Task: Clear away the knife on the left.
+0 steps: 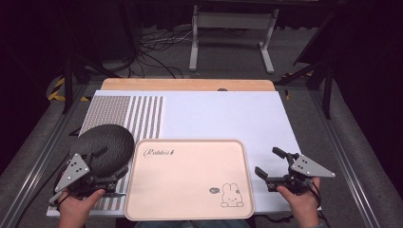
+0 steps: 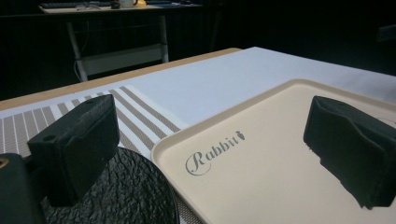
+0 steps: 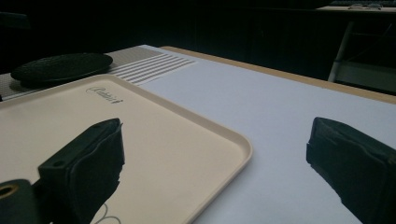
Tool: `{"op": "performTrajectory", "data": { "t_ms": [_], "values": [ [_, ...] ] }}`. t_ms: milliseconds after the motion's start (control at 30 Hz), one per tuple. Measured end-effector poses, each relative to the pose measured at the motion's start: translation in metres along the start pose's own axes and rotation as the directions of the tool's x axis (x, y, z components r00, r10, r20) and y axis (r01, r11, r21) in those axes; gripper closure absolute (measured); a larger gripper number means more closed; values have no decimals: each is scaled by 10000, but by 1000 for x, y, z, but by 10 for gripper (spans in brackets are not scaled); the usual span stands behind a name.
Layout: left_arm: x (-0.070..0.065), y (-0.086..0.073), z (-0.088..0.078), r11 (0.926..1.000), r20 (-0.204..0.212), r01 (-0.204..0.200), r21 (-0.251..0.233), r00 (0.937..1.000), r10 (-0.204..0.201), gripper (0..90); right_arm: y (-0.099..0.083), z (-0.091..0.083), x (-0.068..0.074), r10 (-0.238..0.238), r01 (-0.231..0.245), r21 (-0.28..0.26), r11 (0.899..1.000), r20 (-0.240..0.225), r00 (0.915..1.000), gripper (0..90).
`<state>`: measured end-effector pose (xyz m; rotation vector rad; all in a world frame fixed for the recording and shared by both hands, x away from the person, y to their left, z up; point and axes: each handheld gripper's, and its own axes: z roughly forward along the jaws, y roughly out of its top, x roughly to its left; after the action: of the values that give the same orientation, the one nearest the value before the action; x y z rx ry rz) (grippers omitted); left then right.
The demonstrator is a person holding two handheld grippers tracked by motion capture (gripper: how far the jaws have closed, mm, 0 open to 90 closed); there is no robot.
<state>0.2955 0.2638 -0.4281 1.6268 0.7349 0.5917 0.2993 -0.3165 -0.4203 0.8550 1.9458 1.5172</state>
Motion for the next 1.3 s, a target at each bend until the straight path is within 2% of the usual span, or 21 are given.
{"op": "performTrajectory", "data": {
  "t_ms": [133, 200, 267, 333, 467, 567, 633, 733, 767, 800, 833, 900, 933, 967, 1000, 1100, 1167, 1200, 1233, 1267, 1300],
  "values": [
    [0, 0, 0, 9998, 173, 135, -110, 9998, -133, 54, 0, 0, -1, 27, -27, -20, 10000, -7, 10000, 50],
    [0, 1, -1, 9997, 299, 219, 57, 9993, -220, 72, 0, -1, -1, 38, -38, -37, 10000, -7, 10000, 50],
    [-1, 1, -1, 9997, 491, 219, 129, 9985, -225, 132, 0, -1, -1, 34, -34, -38, 10000, -1, 10000, 49],
    [-1, 3, -1, 9996, 525, 72, 258, 9986, -86, 118, 0, 0, -1, 33, -33, -35, 10000, -8, 10000, 48],
    [0, 8, 2, 9989, 824, 129, 452, 9965, -166, 138, 0, -1, -2, 17, -17, 7, 10000, 49, 10000, 45],
    [4, 19, 4, 9930, 1106, -271, 1147, 9938, 143, 155, 2, -3, -3, -3, 4, -50, 10000, 75, 10000, 46],
    [4, 26, 4, 9911, 1190, -474, 1243, 9924, 326, 153, 2, -4, -4, -3, 2, 35, 10000, 52, 10000, 43],
    [3, 38, 4, 9841, 1527, -812, 1577, 9866, 569, 152, 0, -4, -6, 39, -39, 158, 9999, 7, 10000, 40],
    [3, 43, 4, 9768, 1758, -1032, 1875, 9819, 700, 153, -1, -4, -6, 82, -82, 184, 9998, -17, 10000, 39],
    [3, 45, 3, 9729, 1811, -1124, 2021, 9806, 757, 151, -1, -4, -7, 112, -112, 195, 9997, -42, 9999, 38],
    [3, 47, 3, 9654, 1879, -1347, 2232, 9778, 930, 150, -1, -4, -7, 103, -102, 207, 9997, -45, 9999, 38],
    [4, 51, 4, 9454, 2061, -1696, 2782, 9719, 1137, 148, -1, -4, -8, 79, -76, 217, 9997, -108, 9999, 38],
    [4, 54, 4, 9318, 2100, -1946, 3063, 9686, 1333, 145, -2, -4, -8, 119, -115, 254, 9996, -130, 9998, 38],
    [4, 54, 4, 9318, 2100, -1946, 3063, 9686, 1333, 144, -2, -4, -8, 139, -136, 246, 9996, -155, 9998, 38],
    [4, 56, 5, 9080, 2282, -2296, 3504, 9612, 1550, 142, -3, -4, -8, 139, -135, 273, 9995, -150, 9998, 38],
    [5, 59, 6, 8810, 2517, -2658, 3913, 9518, 1753, 140, -5, -4, -9, 179, -173, 300, 9994, -202, 9996, 38],
    [5, 61, 6, 8490, 2818, -3044, 4319, 9398, 1936, 140, -5, -4, -9, 194, -185, 295, 9994, -289, 9994, 37],
    [5, 61, 6, 8490, 2818, -3044, 4319, 9398, 1936, 142, -5, -4, -8, 188, -179, 264, 9995, -346, 9992, 37],
    [5, 63, 6, 8295, 2886, -3231, 4556, 9351, 2058, 146, -5, -4, -8, 148, -138, 254, 9996, -367, 9992, 37],
    [6, 64, 6, 8160, 2952, -3349, 4711, 9316, 2120, 146, -5, -4, -8, 148, -138, 254, 9996, -367, 9992, 37],
    [7, 65, 6, 8063, 3021, -3440, 4812, 9285, 2158, 149, -5, -4, -8, 111, -101, 236, 9997, -407, 9991, 37]
  ]
}}
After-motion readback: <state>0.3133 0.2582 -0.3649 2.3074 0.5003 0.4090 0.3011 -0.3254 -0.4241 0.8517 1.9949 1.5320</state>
